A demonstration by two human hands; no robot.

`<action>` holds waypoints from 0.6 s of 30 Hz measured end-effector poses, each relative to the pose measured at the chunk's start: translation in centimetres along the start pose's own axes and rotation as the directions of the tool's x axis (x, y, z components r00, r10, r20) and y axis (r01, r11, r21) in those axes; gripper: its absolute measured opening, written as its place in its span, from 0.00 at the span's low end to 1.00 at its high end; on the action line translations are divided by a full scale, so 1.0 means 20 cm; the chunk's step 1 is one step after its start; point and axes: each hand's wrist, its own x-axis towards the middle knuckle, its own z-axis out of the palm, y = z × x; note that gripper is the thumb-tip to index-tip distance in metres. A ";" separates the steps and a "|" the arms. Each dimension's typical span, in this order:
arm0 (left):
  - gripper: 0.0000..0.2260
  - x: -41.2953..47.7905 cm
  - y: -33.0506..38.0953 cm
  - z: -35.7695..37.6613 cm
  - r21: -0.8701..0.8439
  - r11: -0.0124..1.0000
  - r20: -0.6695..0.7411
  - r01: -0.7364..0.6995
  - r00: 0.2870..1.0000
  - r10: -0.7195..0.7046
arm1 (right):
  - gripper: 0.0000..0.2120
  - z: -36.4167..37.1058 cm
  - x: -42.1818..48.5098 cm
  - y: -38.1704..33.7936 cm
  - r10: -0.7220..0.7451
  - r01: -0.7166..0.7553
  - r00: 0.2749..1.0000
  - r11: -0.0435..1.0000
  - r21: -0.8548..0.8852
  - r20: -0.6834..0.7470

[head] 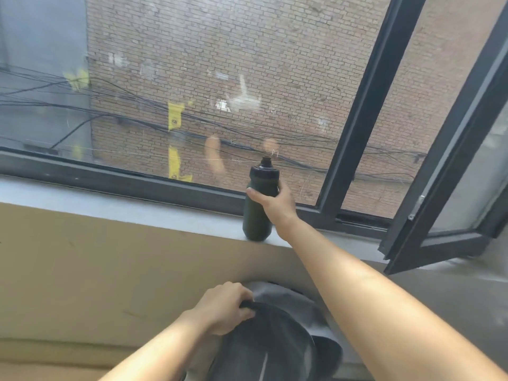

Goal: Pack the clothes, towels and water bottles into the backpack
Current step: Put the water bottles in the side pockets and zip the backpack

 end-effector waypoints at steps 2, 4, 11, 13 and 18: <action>0.09 0.00 0.03 0.00 0.018 1.000 -0.010 -0.001 1.000 0.002 | 0.24 -0.09 -0.10 -0.01 -0.105 0.101 0.993 0.991 -0.092 -0.046; 0.08 -0.01 0.06 -0.01 0.047 0.999 -0.027 -0.004 1.000 0.005 | 0.25 -0.19 -0.23 0.00 -0.163 0.155 0.986 0.975 -0.161 -0.042; 0.04 -0.01 0.15 -0.01 0.109 0.994 -0.037 0.033 0.999 -0.029 | 0.23 -0.55 -0.69 0.15 -0.033 0.034 0.999 0.989 -0.146 0.005; 0.07 -0.02 0.17 0.01 0.133 0.990 -0.061 0.038 0.998 -0.030 | 0.23 -0.63 -0.80 0.22 0.030 -0.032 0.999 0.993 -0.116 -0.014; 0.18 -0.01 0.27 0.08 0.262 0.961 -0.200 -0.083 0.970 0.138 | 0.22 -0.83 -1.02 0.48 0.225 -0.220 0.963 0.974 0.046 -0.150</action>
